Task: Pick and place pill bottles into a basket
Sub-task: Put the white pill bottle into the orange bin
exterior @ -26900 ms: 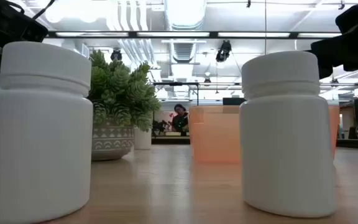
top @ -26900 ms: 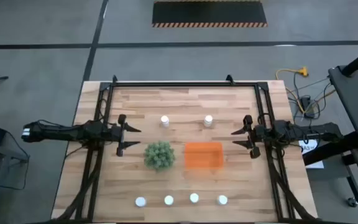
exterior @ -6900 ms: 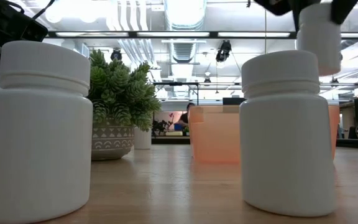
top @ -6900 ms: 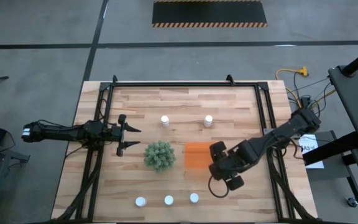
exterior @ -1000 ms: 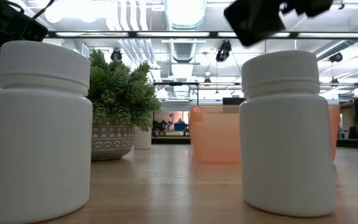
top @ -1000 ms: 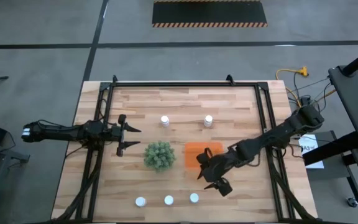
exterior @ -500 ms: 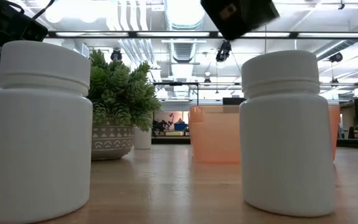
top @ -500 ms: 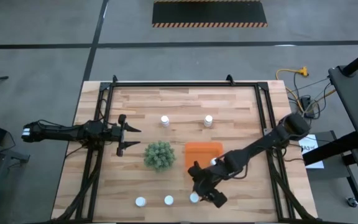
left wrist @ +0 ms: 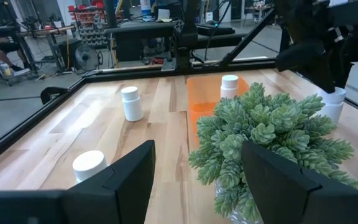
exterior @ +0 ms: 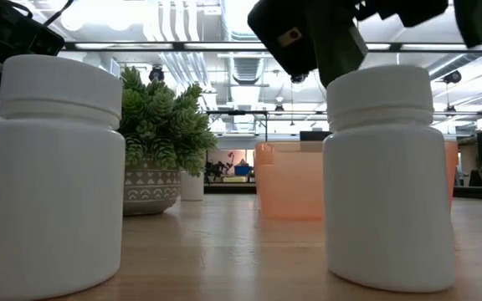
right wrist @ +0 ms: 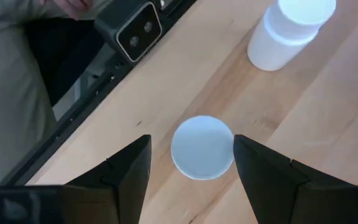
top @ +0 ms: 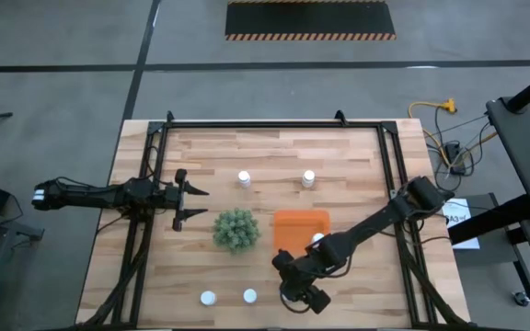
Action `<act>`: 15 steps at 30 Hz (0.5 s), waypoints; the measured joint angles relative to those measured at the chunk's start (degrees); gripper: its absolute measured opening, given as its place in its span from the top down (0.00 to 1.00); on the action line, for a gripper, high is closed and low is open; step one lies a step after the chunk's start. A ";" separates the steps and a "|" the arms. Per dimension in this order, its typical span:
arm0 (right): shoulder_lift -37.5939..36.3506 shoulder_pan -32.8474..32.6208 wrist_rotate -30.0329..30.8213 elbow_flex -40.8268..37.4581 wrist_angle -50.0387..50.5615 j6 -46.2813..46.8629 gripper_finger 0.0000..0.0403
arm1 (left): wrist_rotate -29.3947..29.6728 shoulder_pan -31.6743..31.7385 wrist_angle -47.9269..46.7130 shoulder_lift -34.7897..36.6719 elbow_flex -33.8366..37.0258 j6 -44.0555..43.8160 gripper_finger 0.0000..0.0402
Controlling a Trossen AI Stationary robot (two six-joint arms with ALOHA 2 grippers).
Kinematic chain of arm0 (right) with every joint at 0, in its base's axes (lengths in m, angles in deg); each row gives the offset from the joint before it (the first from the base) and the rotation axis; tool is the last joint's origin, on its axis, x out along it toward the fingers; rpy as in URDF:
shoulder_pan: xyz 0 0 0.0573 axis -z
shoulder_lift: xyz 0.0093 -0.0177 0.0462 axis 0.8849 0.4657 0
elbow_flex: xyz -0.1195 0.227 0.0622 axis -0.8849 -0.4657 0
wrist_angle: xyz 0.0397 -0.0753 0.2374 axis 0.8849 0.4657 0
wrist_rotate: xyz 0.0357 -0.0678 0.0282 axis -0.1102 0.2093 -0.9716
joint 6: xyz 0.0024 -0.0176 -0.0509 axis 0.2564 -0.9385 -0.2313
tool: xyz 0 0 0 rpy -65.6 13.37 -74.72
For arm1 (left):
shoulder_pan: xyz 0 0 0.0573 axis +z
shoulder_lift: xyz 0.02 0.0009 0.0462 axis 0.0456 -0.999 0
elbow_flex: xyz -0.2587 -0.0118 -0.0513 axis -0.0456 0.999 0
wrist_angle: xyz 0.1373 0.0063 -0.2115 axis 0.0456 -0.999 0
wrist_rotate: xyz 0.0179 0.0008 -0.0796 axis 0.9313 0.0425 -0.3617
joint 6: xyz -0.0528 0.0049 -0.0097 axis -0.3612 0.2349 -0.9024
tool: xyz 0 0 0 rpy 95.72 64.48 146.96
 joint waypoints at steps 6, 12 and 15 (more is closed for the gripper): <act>0.56 0.02 0.02 0.47 -0.06 -0.24 0.46 | -0.01 -0.01 -0.01 0.13 0.00 0.01 0.45; 0.56 0.04 0.02 0.52 -0.25 -0.68 0.46 | -0.02 0.00 -0.03 0.06 0.00 0.00 0.45; 0.56 0.07 0.06 0.52 -0.41 -0.88 0.46 | -0.02 0.00 -0.03 0.06 0.00 0.01 0.45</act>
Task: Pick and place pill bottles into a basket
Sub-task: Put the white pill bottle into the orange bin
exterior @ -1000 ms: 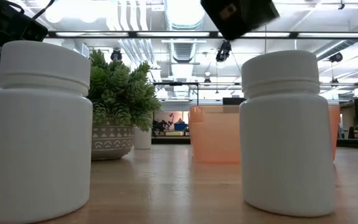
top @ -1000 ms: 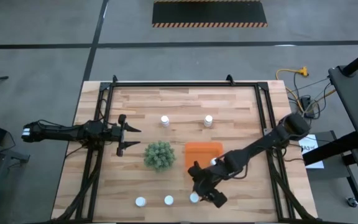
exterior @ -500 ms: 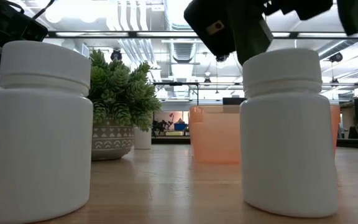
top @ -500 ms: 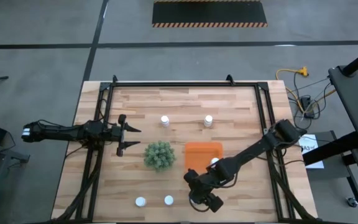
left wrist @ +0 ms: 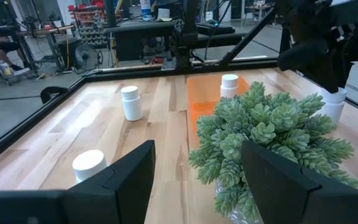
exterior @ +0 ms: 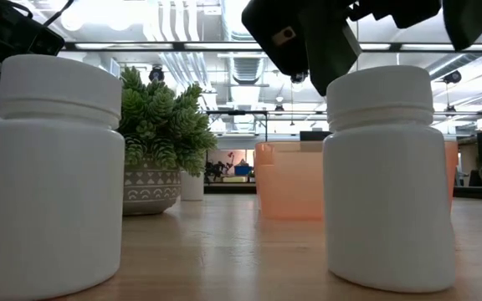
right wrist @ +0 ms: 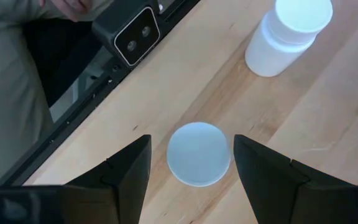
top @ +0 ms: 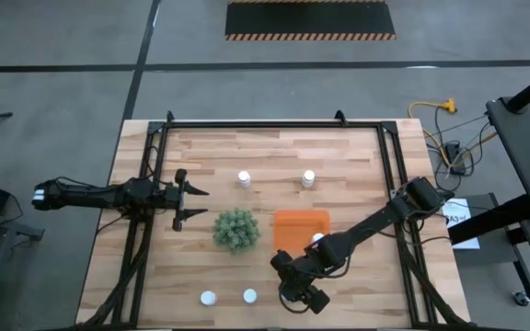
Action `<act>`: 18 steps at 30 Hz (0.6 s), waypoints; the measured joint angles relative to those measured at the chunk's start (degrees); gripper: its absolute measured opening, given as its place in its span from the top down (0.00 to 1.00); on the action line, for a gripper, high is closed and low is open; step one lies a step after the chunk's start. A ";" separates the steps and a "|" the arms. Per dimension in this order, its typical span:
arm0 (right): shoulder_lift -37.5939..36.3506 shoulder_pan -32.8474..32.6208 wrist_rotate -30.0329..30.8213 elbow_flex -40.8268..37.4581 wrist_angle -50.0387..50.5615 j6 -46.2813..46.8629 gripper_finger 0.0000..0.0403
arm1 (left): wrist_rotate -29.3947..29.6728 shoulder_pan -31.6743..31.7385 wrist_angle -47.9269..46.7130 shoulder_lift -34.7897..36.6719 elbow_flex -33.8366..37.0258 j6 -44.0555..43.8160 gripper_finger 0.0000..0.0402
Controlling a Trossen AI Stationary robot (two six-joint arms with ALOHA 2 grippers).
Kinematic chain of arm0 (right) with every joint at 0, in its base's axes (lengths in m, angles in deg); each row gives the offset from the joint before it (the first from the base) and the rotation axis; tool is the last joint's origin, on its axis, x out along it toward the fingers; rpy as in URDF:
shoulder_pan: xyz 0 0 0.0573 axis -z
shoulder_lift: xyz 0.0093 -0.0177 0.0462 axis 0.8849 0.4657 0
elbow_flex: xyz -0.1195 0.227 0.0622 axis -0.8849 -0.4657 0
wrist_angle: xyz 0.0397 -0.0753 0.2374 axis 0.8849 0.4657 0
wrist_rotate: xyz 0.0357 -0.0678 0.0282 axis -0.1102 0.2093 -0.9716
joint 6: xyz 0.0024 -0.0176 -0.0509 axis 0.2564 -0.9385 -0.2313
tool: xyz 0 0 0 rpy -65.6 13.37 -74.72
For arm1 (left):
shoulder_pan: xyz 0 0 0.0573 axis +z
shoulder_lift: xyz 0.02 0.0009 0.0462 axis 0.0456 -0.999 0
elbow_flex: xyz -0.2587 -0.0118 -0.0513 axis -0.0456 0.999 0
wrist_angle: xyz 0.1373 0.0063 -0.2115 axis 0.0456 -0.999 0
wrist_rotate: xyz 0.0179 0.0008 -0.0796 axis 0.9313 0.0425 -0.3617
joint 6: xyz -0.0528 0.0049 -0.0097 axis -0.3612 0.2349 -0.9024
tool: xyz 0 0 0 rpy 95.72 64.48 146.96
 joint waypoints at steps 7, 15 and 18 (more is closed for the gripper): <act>0.48 0.00 0.09 -0.04 -0.26 -1.88 0.46 | 0.02 -0.02 0.02 0.00 0.00 -0.02 0.45; 1.92 0.00 0.07 -0.15 -1.37 -2.27 0.46 | 0.00 0.00 0.06 0.04 0.00 0.00 0.45; 1.70 0.00 0.07 -0.11 -1.84 -2.21 0.46 | 0.00 0.00 0.03 0.05 0.00 0.01 0.45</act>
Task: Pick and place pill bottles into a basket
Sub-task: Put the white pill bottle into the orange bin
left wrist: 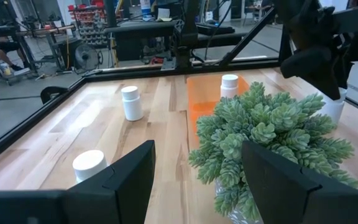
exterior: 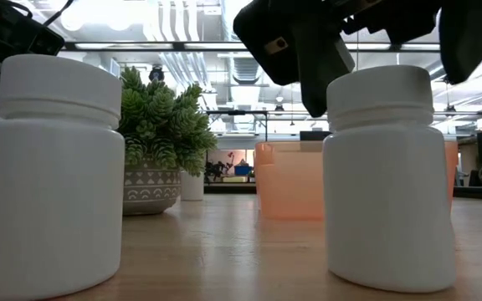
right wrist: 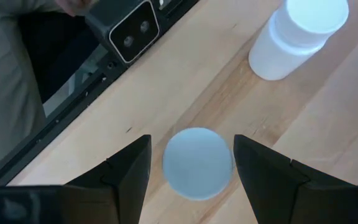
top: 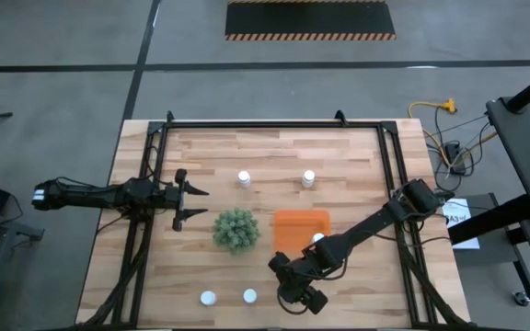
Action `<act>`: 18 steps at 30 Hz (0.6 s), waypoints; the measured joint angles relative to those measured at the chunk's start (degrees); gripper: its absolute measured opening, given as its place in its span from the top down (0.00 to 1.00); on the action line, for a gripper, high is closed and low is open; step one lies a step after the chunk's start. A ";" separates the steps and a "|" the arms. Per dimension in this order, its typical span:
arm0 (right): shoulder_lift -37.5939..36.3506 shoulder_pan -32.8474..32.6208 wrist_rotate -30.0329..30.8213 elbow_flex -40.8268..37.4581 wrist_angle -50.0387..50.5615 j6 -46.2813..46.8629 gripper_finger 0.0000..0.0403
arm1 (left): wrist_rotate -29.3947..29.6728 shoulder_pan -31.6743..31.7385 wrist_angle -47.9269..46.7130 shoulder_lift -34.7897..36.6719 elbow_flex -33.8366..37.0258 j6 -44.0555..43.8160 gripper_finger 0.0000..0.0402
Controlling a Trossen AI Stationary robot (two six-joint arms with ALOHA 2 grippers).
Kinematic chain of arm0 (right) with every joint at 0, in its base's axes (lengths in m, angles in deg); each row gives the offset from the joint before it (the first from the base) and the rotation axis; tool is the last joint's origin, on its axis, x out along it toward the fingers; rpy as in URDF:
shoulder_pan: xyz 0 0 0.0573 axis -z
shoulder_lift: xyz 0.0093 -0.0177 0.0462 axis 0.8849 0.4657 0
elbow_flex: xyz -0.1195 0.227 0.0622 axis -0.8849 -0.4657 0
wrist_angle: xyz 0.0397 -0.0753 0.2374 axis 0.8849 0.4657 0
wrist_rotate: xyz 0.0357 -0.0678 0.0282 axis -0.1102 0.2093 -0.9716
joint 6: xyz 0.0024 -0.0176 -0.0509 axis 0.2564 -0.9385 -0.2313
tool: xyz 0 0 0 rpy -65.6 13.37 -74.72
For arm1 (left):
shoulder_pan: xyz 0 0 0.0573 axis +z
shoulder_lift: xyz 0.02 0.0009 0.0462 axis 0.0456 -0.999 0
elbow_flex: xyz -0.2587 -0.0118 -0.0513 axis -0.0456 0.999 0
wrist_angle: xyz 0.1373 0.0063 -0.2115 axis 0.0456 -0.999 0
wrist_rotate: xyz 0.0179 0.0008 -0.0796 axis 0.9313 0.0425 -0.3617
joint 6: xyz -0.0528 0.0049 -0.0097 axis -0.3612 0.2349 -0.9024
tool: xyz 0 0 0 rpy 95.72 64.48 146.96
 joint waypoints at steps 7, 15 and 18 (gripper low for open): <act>0.17 0.00 0.00 0.00 -0.19 0.01 0.48 | 0.00 0.00 -0.02 -0.05 0.00 0.00 0.45; 0.22 0.02 0.00 -0.04 -0.17 -0.09 0.52 | 0.00 0.00 -0.03 -0.07 0.00 -0.02 0.45; 0.22 0.02 0.00 -0.04 -0.10 -0.11 0.55 | 0.01 0.00 -0.02 -0.05 0.00 -0.02 0.45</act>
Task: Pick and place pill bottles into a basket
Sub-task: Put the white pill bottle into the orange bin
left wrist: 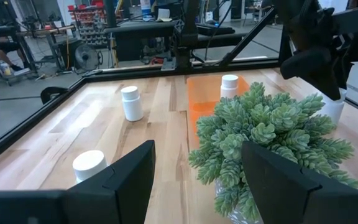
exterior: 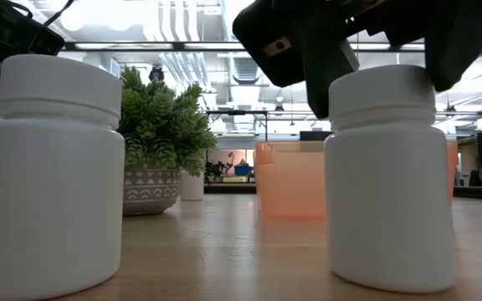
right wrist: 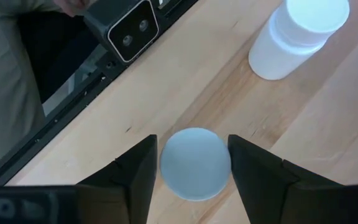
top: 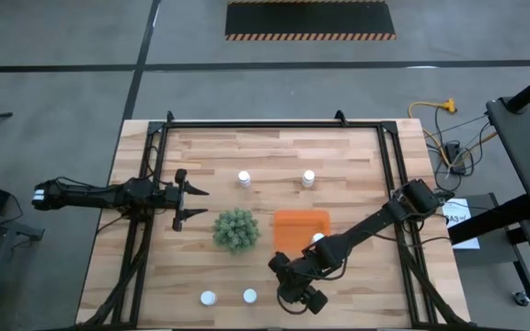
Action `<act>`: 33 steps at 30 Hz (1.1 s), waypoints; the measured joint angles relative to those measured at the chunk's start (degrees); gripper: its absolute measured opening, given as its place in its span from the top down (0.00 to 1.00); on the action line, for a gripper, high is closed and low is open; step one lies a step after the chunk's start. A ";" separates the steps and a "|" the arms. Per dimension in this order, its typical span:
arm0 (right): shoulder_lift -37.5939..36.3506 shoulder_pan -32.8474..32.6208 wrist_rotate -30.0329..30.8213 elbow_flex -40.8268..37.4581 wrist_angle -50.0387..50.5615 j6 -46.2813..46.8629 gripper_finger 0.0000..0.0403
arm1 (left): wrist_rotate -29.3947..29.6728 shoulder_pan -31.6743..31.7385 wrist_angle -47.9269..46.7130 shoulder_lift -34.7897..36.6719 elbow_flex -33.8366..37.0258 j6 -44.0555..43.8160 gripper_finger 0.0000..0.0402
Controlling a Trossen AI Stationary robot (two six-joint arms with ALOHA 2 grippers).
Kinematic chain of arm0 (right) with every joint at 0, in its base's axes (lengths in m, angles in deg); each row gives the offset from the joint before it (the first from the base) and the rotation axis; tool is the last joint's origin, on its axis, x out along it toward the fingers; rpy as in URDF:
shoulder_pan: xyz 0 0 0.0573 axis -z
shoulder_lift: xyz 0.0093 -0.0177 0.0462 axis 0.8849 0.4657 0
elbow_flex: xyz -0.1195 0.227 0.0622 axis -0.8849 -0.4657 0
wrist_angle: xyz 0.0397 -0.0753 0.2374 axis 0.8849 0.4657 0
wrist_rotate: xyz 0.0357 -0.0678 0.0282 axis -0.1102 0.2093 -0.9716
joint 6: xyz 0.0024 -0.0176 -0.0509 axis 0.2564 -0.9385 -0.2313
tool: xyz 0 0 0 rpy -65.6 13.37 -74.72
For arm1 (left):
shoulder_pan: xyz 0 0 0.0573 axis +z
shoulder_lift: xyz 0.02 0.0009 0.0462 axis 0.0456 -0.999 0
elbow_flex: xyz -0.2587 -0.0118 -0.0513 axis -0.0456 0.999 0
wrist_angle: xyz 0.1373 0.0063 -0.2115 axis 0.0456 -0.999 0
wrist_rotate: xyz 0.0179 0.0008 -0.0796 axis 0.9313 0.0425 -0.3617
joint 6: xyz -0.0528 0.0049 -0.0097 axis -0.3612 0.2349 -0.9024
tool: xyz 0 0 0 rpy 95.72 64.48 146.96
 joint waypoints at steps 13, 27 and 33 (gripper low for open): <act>0.06 0.25 1.24 -0.04 0.16 0.25 0.63 | 0.01 0.00 0.01 0.00 0.00 0.00 0.45; 0.21 1.90 1.94 4.68 0.56 11.91 0.64 | -0.01 0.00 -0.01 0.00 0.00 0.00 0.45; -0.97 1.86 12.79 5.00 1.42 14.63 0.64 | -0.01 0.00 0.02 0.02 0.00 0.01 0.45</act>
